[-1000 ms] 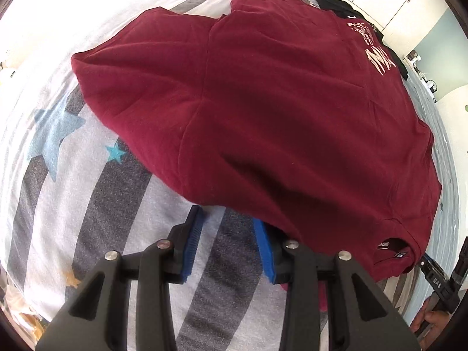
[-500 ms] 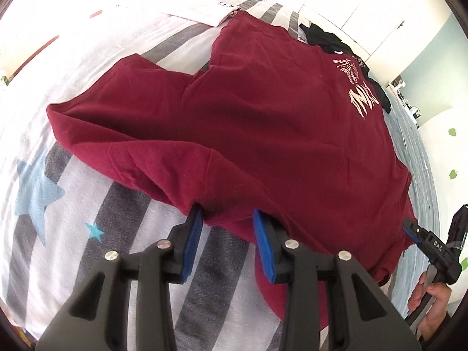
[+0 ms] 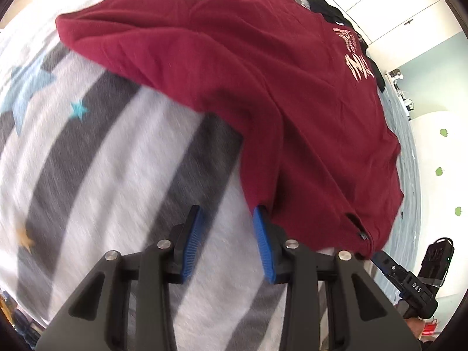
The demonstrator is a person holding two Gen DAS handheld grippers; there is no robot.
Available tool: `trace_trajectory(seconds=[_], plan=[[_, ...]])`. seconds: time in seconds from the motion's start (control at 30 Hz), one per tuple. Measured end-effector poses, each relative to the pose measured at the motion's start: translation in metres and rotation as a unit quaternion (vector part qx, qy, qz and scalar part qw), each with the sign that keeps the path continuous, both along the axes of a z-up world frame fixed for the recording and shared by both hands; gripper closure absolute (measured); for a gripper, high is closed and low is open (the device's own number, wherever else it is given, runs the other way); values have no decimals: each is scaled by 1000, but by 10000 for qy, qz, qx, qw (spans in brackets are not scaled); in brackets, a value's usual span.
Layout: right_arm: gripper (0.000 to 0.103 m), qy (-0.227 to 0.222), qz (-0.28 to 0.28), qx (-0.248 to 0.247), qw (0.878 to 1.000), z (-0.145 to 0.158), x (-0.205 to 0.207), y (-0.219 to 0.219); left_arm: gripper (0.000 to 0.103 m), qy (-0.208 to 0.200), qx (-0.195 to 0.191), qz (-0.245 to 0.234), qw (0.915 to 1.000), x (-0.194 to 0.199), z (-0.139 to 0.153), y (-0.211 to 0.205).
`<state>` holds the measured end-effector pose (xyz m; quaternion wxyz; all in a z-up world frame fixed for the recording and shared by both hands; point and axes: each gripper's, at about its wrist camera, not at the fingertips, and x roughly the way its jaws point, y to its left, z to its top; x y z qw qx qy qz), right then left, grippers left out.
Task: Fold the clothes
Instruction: 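Move both open grippers to the hem edge of the red sweatshirt, then grasp the sweatshirt hem with both grippers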
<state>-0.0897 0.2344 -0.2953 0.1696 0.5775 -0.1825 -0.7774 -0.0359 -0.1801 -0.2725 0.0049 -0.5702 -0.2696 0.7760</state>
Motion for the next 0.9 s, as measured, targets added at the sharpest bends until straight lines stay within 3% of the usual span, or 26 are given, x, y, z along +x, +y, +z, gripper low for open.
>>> trace_trajectory(seconds=[0.2,0.33,0.6,0.9], plan=[[57,-376,190,-226,9989,-13,16,-16,71,-97,153,-293,9994,1,0,26],[57,-268,335,-66,9991,-19,17,-27,71,-47,330,-476,9983,-7,0,38],[58,186,-113,-463,9987,-1,-31,-17,71,263,626,-358,9970,-35,13,45],[56,-11,-514,-1197,9915,3,-47,-15,71,267,741,-395,9961,-39,18,47]])
